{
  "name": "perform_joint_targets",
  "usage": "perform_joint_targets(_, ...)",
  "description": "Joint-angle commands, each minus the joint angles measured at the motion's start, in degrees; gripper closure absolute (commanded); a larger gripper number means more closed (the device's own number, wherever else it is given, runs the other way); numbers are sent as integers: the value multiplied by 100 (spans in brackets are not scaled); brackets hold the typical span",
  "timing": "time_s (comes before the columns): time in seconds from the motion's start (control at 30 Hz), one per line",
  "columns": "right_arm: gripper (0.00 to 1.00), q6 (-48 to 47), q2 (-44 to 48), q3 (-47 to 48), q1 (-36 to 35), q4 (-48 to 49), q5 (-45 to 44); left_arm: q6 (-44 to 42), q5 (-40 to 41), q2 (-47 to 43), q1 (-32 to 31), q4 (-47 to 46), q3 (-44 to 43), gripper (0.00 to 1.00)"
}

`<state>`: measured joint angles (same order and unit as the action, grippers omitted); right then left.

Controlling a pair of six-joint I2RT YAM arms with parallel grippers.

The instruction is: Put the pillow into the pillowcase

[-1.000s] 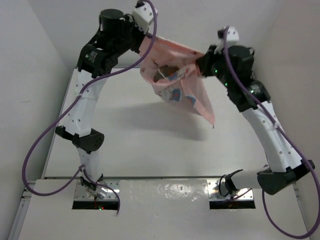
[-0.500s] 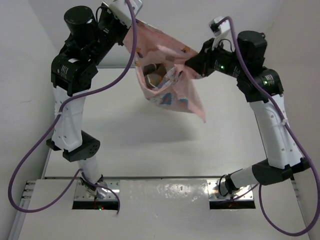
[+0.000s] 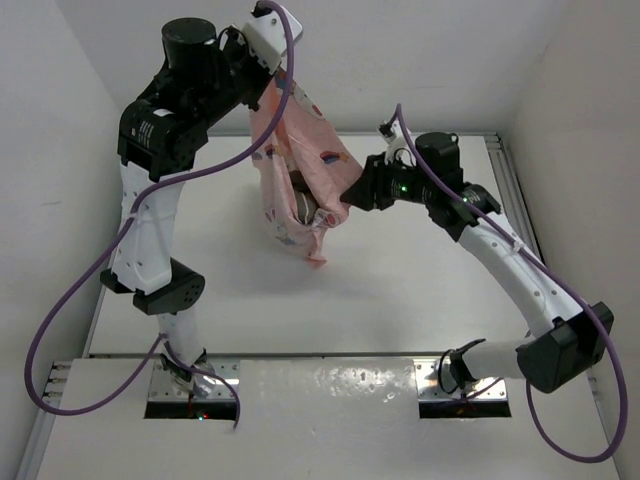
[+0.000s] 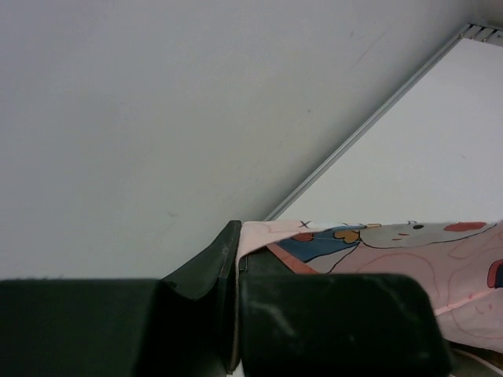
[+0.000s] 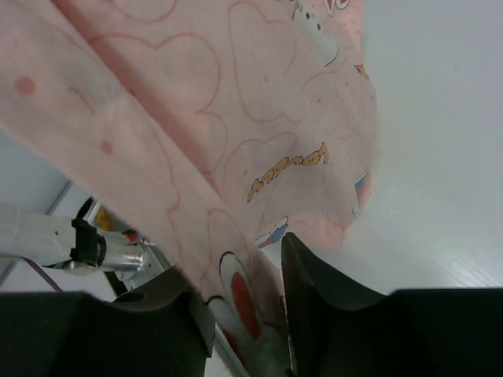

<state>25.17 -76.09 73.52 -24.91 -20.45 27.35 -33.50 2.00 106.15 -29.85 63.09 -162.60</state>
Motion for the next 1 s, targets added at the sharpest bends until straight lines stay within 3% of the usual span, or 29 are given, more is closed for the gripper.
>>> perform_joint_targets(0.0,62,383,139,-197,-120,787,7,-25,318,-323,58,-1036,-193,100)
perform_joint_targets(0.13,61,655,253,-697,-137,1305,7,-43,363,-332,58,-948,-192,100)
perform_joint_targets(0.4,76,928,437,-918,-111,2192,-441,-52,433,-314,58,-860,-193,100)
perform_joint_targets(0.53,68,999,403,-918,-137,2457,-231,-43,459,-297,67,-869,-149,100)
perform_joint_targets(0.8,63,1149,499,-1462,-278,2941,208,-69,538,-270,67,-869,-87,100)
perform_joint_targets(0.97,62,1051,508,-1709,-418,2871,-2,-87,556,-261,58,-851,-70,100)
